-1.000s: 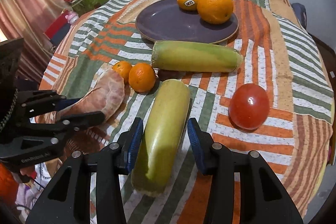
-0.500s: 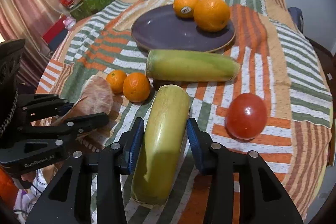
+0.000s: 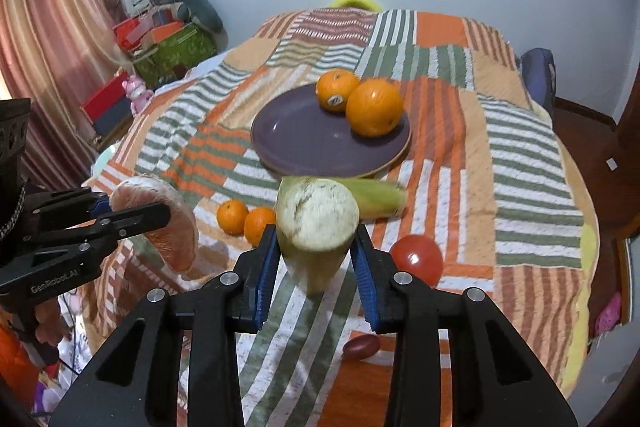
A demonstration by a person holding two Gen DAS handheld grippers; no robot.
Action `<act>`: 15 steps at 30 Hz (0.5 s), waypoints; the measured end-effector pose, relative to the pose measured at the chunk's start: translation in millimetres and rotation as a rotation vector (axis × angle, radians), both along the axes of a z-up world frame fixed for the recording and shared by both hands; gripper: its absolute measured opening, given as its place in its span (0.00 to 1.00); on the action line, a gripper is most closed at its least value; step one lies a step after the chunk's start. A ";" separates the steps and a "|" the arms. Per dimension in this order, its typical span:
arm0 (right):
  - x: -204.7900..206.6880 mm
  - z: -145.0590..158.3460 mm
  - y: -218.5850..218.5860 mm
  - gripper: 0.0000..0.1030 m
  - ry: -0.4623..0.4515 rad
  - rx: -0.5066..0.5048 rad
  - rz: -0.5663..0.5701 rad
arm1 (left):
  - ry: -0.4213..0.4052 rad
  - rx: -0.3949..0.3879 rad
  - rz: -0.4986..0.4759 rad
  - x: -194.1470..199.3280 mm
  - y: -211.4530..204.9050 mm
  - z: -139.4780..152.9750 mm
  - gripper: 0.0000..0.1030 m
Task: Organize fruits
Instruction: 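Carry pomelo and squash onto the plate and open both tools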
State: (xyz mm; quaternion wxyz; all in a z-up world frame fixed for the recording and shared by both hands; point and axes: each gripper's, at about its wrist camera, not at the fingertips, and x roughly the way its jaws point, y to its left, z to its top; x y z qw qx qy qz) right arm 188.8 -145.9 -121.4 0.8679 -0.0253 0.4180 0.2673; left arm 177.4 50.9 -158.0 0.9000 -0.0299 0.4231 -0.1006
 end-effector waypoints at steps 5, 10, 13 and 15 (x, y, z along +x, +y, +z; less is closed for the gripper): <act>4.2 11.7 -3.3 0.32 -0.029 0.010 -0.007 | -0.042 -0.007 0.008 2.7 0.2 16.0 0.20; 12.4 24.0 -5.6 0.32 -0.065 0.021 -0.017 | -0.073 -0.019 0.021 11.8 5.3 26.7 0.20; 18.8 29.5 -8.7 0.32 -0.079 0.029 -0.024 | -0.086 -0.023 0.033 19.9 8.2 30.4 0.20; 24.3 32.6 -9.7 0.32 -0.091 0.030 -0.030 | -0.098 -0.021 0.041 26.2 10.2 33.4 0.20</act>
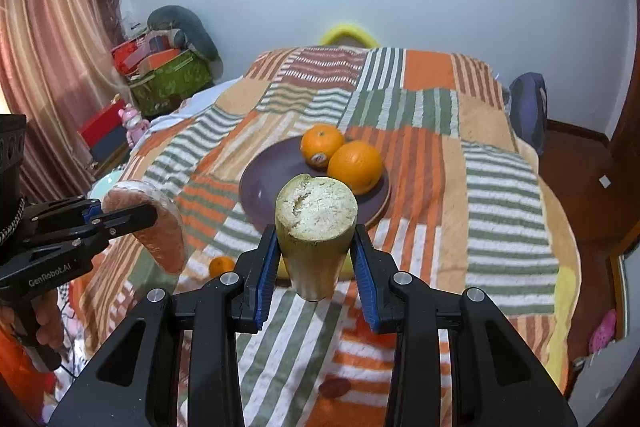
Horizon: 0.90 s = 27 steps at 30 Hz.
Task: Organize fruits
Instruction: 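Carry pomelo and squash onto the plate and open both tools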
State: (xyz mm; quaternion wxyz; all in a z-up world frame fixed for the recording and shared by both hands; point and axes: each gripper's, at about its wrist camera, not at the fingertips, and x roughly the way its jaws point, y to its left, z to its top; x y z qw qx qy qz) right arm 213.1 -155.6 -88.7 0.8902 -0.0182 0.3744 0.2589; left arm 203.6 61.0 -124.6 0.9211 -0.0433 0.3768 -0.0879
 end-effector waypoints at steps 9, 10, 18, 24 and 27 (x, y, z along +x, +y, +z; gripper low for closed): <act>28.1 -0.8 4.4 0.32 -0.012 -0.017 -0.012 | -0.011 0.005 0.019 34.7 2.6 1.3 0.20; 30.6 -1.3 6.2 0.32 -0.014 -0.023 -0.009 | -0.010 0.006 0.019 38.4 2.2 0.6 0.20; 54.4 -15.3 29.0 0.32 -0.006 -0.087 0.032 | 0.011 -0.004 0.018 74.2 2.8 -12.0 0.20; 68.2 -27.1 47.0 0.32 0.007 -0.131 0.070 | 0.039 -0.034 0.027 103.9 9.3 -26.0 0.20; 77.2 -32.3 55.4 0.32 0.020 -0.129 0.080 | 0.045 -0.020 0.035 116.5 10.9 -31.2 0.20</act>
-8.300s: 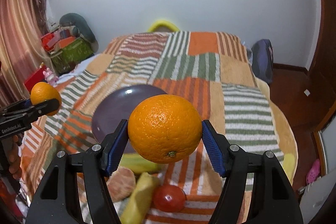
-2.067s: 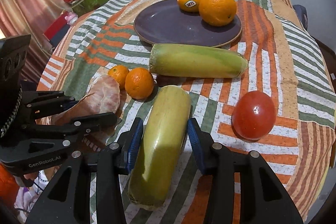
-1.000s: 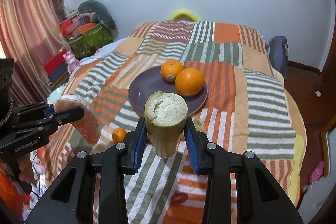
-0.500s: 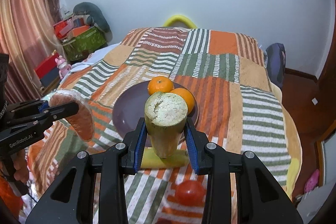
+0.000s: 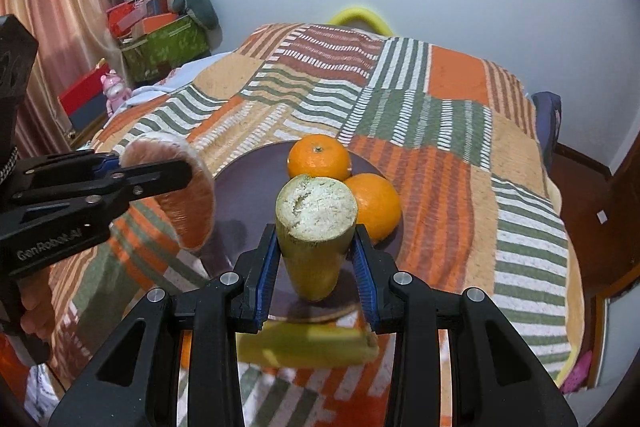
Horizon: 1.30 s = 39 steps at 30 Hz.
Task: Organize fruits
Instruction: 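Carry pomelo and squash onto the plate and open both tools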
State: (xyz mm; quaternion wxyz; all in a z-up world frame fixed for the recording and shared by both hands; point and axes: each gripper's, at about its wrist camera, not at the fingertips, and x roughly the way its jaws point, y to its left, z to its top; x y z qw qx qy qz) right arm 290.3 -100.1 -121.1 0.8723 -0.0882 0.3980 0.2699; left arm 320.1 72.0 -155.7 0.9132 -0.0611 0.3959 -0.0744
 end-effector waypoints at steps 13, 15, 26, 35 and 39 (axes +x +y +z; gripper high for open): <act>30.1 -11.3 31.4 0.32 0.002 -0.012 0.023 | 0.037 0.008 0.012 45.9 11.7 -20.3 0.20; 33.6 -12.1 34.0 0.32 0.004 -0.009 0.026 | 0.031 0.010 0.013 49.9 13.1 -20.2 0.20; 36.5 -15.7 38.8 0.32 0.013 -0.022 0.050 | 0.042 0.011 0.009 50.8 17.1 -28.1 0.20; 19.9 -3.1 30.0 0.32 -0.011 -0.022 0.043 | 0.037 0.025 0.006 23.8 14.2 -15.0 0.20; 7.3 5.7 17.4 0.32 -0.023 -0.018 0.026 | 0.028 0.035 0.000 7.4 9.6 -3.9 0.20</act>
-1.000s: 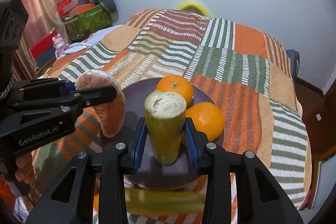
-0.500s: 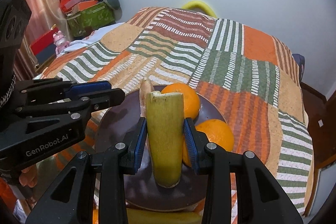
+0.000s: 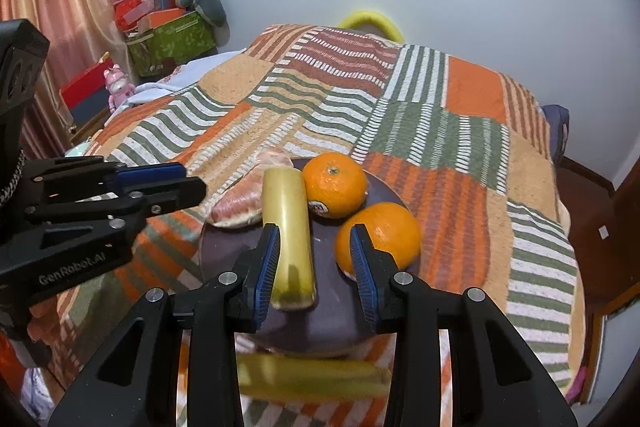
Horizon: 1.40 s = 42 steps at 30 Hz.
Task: Organize fruits
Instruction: 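Carry pomelo and squash onto the plate and open both tools, then grasp the peeled yellow fruit with the left tool while the right tool grasps the red tomato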
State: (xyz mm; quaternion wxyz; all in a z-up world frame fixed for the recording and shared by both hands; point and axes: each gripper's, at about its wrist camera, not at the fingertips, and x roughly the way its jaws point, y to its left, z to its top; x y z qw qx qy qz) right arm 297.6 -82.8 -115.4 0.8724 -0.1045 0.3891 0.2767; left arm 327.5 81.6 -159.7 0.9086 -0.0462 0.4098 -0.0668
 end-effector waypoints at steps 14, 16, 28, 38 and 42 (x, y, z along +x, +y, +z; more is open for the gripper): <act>-51.9 18.0 -58.1 0.44 -0.019 -0.015 -0.051 | 0.032 0.013 -0.019 -62.6 -19.8 11.1 0.37; -59.9 15.9 -65.8 0.46 -0.019 -0.030 -0.064 | 0.047 0.008 -0.025 -68.8 -24.7 7.1 0.37; -77.5 -17.6 -106.5 0.50 0.099 -0.011 -0.126 | 0.137 0.022 -0.109 -72.8 -72.3 -29.7 0.55; -72.0 -52.0 -110.0 0.50 0.207 0.005 -0.133 | 0.208 0.029 -0.166 -47.6 -93.2 -61.6 0.55; -70.1 -63.9 -105.0 0.50 0.237 0.012 -0.123 | 0.188 0.051 -0.175 -46.4 -99.2 -64.2 0.55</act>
